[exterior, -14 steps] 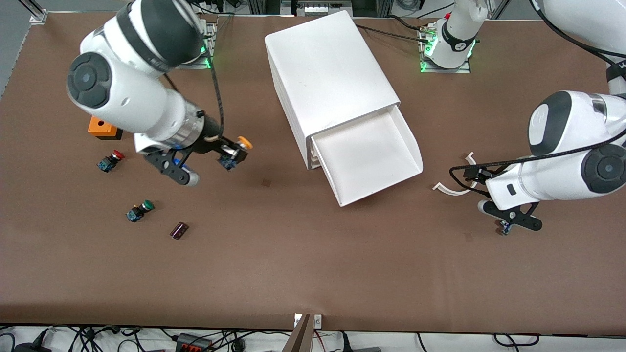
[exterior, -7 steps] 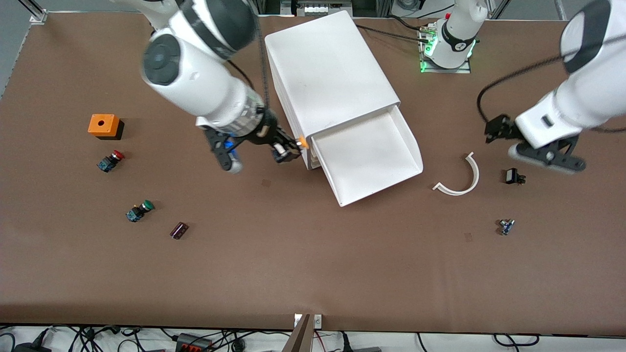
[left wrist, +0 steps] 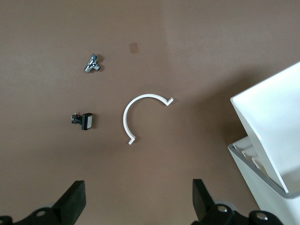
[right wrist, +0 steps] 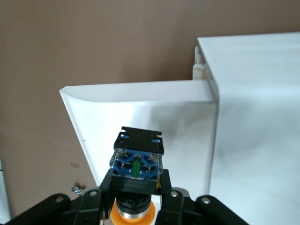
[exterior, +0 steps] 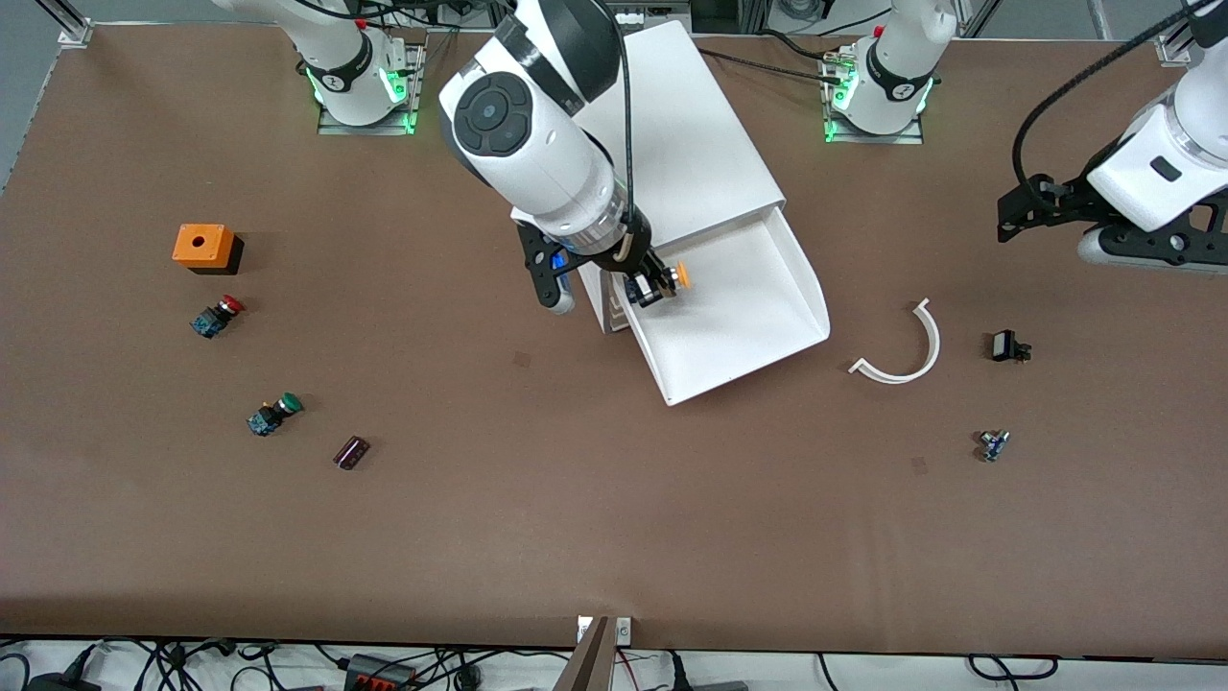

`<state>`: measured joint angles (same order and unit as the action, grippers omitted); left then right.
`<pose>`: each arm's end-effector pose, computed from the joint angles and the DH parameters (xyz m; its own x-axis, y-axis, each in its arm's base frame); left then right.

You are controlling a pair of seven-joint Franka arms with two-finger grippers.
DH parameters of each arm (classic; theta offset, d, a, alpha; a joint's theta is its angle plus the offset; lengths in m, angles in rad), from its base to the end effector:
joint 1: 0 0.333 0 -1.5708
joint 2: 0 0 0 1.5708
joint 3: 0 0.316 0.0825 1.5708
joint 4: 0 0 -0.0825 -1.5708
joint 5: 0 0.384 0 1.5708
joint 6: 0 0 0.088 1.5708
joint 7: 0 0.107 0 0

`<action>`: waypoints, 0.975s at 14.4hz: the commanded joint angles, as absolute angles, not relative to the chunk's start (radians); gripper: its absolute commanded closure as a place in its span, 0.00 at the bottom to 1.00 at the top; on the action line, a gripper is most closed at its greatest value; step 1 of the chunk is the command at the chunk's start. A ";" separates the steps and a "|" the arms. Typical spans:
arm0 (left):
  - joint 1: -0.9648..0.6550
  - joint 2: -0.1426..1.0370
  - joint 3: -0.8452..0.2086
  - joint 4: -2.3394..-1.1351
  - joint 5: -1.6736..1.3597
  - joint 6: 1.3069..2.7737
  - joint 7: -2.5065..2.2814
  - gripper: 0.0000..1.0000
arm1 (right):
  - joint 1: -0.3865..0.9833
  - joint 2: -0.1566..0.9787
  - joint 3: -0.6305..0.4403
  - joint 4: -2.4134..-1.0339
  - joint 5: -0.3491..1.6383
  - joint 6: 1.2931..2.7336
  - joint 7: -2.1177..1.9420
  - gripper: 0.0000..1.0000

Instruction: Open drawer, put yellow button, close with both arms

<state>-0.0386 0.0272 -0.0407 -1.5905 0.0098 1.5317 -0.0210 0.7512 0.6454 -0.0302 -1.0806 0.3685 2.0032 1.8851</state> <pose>0.5553 -0.0427 0.5969 0.9947 -0.0577 -0.0857 -0.0588 -0.9982 -0.0105 0.5535 0.5252 0.4829 0.3029 -0.8654 -0.3992 -0.9530 -0.2728 -0.1318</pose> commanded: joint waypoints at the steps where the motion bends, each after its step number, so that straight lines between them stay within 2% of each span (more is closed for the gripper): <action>1: -0.038 0.057 -0.057 -1.572 0.032 1.513 -0.064 0.00 | 0.781 0.704 -0.046 -0.991 0.350 1.990 1.959 0.98; 5: -0.034 0.057 -0.057 -1.555 0.014 1.500 -0.055 0.00 | 0.825 0.752 -0.044 -0.991 0.282 2.054 2.041 0.98; 14: -0.049 0.057 -0.060 -1.532 0.015 1.500 -0.063 0.00 | 0.861 0.821 -0.044 -0.989 0.281 2.118 2.082 0.97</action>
<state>-0.0445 0.0498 -0.0566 -1.5582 0.0097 1.5234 -0.0523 0.8369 0.7810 -0.0312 -1.0343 0.2967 2.1080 2.0384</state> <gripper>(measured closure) 0.000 0.595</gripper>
